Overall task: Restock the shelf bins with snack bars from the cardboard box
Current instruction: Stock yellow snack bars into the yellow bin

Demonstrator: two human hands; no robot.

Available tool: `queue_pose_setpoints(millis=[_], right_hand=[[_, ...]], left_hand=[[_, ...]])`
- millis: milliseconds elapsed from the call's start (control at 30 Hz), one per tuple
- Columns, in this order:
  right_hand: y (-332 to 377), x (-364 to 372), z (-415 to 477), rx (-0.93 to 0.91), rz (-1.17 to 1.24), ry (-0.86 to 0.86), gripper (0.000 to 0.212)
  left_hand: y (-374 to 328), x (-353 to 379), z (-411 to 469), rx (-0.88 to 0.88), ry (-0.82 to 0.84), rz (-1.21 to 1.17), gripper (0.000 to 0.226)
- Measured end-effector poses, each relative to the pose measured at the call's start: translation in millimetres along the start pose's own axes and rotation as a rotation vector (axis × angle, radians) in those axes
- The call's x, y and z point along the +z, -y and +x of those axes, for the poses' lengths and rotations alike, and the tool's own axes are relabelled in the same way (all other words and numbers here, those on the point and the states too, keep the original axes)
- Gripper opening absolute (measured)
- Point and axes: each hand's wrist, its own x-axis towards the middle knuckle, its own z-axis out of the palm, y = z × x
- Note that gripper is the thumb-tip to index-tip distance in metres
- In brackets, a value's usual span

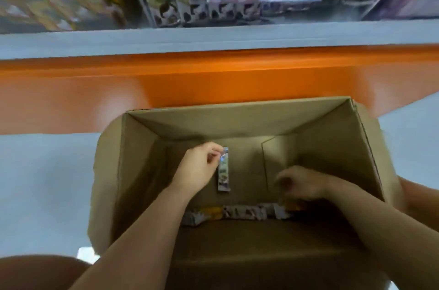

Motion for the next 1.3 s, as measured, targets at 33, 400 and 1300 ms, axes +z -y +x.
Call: queue_pose_setpoints(millis=[33, 400, 1300], right_hand=[[-4.6, 3.7, 3.5, 0.041, -0.012, 0.070, 0.054], [-19.7, 10.5, 20.6, 0.037, -0.135, -0.071, 0.018], [23.8, 21.8, 25.7, -0.107, 0.726, -0.287, 0.040]], left_hand=[[4.5, 5.9, 2.3, -0.019, 0.015, 0.008, 0.020], [47.3, 25.2, 2.1, -0.274, 0.268, 0.013, 0.022], [74.0, 39.3, -26.1, -0.460, 0.884, 0.216, 0.059]])
